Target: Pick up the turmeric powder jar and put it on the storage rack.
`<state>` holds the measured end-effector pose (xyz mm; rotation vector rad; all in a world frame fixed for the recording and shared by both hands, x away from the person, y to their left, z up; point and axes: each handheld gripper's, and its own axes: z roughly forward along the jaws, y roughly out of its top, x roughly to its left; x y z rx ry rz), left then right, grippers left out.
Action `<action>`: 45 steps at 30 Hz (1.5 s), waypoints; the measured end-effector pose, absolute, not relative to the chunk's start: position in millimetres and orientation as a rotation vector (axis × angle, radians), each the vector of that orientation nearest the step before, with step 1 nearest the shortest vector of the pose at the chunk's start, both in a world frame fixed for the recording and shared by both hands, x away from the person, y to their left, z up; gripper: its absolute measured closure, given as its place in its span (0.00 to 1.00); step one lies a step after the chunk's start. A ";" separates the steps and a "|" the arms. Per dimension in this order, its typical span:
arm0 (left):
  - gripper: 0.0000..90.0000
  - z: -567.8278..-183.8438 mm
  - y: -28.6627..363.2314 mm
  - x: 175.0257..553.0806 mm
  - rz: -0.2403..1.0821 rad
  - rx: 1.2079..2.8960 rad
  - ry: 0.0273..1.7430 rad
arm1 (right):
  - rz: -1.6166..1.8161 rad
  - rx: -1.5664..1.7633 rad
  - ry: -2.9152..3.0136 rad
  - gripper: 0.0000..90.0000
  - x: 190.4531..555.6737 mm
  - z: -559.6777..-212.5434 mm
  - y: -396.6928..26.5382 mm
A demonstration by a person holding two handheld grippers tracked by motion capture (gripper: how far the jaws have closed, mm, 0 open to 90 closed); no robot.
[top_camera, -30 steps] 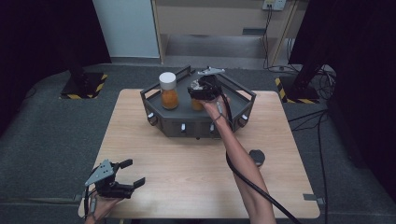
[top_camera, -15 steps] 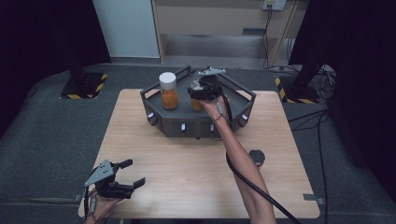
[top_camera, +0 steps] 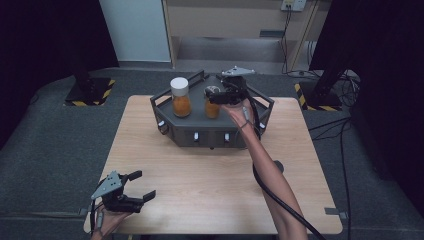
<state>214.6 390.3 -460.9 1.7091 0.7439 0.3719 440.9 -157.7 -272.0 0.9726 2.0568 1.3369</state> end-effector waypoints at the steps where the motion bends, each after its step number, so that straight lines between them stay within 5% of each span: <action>1: 0.06 -460.9 390.3 214.6 0.372 1.709 0.744 | 1.337 0.973 2.057 0.12 440.9 -272.0 -157.7; 25: 0.06 -460.1 389.7 213.6 0.377 1.710 0.745 | 1.449 0.789 2.123 0.12 359.3 -255.0 -221.9; 45: 0.06 -459.3 388.8 213.5 0.378 1.718 0.745 | 1.492 0.777 2.095 0.12 272.2 -296.9 -300.4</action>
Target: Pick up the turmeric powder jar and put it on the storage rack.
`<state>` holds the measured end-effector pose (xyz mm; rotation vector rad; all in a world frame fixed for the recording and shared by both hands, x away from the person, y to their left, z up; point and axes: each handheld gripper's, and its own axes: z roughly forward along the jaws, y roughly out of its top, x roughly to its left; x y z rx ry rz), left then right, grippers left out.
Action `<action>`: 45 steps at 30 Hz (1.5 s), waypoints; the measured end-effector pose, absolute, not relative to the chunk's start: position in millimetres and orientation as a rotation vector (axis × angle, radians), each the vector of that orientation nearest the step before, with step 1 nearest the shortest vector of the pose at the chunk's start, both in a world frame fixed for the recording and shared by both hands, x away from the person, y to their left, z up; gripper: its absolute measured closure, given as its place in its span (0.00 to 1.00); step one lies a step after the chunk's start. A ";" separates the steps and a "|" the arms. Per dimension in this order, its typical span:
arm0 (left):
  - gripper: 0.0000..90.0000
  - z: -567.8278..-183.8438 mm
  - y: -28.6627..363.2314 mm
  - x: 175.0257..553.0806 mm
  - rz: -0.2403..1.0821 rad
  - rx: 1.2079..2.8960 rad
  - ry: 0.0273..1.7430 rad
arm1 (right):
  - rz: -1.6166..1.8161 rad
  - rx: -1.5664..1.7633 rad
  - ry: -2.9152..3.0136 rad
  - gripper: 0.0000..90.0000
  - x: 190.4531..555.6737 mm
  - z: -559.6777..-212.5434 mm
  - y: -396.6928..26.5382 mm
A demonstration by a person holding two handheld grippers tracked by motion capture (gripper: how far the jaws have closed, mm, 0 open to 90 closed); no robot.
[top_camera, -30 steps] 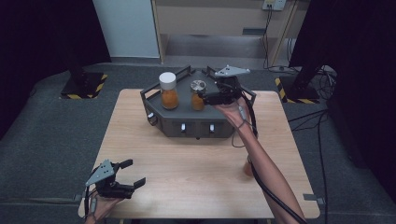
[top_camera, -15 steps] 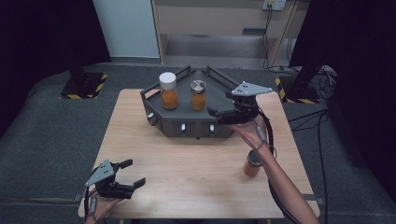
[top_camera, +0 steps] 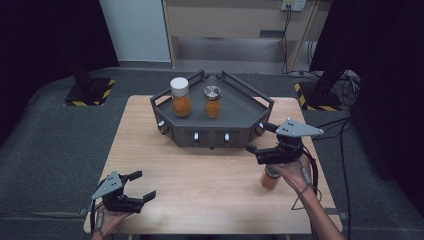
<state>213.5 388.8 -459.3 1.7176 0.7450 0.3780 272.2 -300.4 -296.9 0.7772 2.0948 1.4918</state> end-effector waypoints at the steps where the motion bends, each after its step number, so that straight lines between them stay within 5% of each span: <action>1: 0.06 -459.3 388.8 213.5 0.378 1.717 0.745 | 1.489 0.789 2.093 0.11 268.2 -299.1 -303.9; 21: 0.06 -458.9 388.1 213.7 0.377 1.723 0.742 | 1.432 0.924 2.034 0.10 212.5 -364.6 -350.1; 45: 0.06 -459.5 388.5 213.2 0.382 1.718 0.742 | 1.381 1.008 2.035 0.10 188.4 -408.5 -364.4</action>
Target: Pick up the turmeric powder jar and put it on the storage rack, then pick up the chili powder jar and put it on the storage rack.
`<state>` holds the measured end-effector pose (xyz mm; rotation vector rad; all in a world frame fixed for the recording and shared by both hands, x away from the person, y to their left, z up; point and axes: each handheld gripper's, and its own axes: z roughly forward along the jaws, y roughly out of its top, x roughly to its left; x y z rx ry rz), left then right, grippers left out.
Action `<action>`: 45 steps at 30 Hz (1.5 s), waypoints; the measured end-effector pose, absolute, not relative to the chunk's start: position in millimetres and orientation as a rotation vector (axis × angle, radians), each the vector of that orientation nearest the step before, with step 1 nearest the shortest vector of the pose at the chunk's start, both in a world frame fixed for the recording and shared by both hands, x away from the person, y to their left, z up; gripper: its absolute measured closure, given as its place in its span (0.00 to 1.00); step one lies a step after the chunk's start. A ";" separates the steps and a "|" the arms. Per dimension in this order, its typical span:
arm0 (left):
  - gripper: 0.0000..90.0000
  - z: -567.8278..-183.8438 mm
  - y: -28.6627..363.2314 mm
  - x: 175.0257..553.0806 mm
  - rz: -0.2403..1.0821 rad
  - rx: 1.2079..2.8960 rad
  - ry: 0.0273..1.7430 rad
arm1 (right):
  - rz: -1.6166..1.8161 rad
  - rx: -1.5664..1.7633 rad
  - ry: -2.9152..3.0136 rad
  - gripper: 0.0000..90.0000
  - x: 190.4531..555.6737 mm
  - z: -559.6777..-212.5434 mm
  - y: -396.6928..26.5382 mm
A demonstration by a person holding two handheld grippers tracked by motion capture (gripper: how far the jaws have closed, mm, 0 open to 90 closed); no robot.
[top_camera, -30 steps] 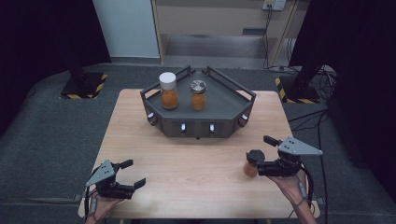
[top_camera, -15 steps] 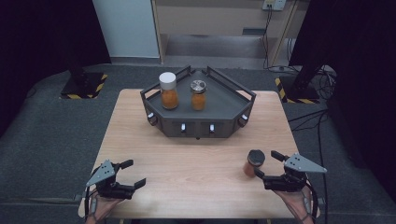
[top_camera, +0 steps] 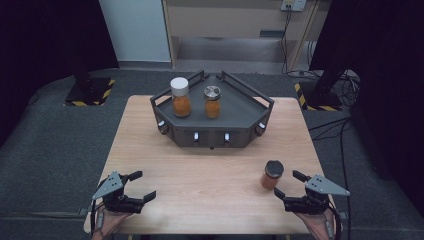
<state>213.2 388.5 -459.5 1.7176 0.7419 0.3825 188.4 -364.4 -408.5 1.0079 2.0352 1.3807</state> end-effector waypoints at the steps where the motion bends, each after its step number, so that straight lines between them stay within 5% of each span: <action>1: 0.06 -459.5 388.5 213.2 0.382 1.717 0.743 | 1.387 1.015 2.032 0.10 188.1 -410.4 -365.7; 45: 0.03 -459.7 387.6 213.0 0.382 1.714 0.733 | 1.375 1.046 2.014 0.09 183.9 -420.6 -369.1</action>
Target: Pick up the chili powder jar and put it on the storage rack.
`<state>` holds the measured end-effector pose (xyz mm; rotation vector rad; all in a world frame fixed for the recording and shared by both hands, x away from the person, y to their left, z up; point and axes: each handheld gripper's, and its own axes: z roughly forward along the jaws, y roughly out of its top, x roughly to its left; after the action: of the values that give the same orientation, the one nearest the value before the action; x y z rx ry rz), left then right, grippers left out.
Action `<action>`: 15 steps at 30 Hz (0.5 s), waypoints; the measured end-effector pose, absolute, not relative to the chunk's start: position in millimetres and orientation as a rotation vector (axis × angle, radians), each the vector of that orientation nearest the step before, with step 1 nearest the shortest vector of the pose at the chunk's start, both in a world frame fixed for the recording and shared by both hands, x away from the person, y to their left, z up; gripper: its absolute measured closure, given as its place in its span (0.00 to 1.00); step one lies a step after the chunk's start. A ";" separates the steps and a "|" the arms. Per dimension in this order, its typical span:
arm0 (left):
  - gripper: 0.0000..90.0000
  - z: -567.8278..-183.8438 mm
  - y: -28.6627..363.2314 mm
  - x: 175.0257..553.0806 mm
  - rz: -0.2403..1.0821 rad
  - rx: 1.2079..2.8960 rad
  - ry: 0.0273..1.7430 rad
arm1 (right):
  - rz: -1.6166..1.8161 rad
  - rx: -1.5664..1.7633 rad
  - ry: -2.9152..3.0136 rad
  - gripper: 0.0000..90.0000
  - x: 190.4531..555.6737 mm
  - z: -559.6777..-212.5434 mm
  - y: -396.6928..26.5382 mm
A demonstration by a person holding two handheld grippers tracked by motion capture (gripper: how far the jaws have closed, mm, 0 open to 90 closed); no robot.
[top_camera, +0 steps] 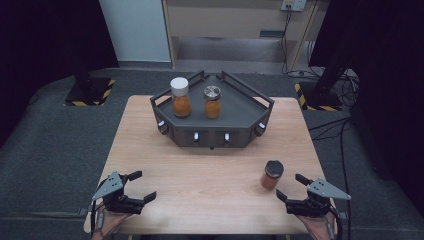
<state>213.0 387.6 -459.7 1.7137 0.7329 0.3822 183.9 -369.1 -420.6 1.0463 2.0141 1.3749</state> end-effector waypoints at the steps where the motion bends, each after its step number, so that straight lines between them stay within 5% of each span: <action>1: 0.03 -459.4 387.4 212.9 0.382 1.716 0.734 | 1.378 1.045 2.011 0.09 183.6 -420.7 -369.4; 15: 0.03 -459.1 387.1 213.0 0.379 1.719 0.733 | 1.409 1.056 2.010 0.09 183.6 -414.1 -371.7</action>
<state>213.0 387.1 -459.1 1.7186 0.7334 0.3795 183.6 -371.7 -414.1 1.0557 2.0095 1.4094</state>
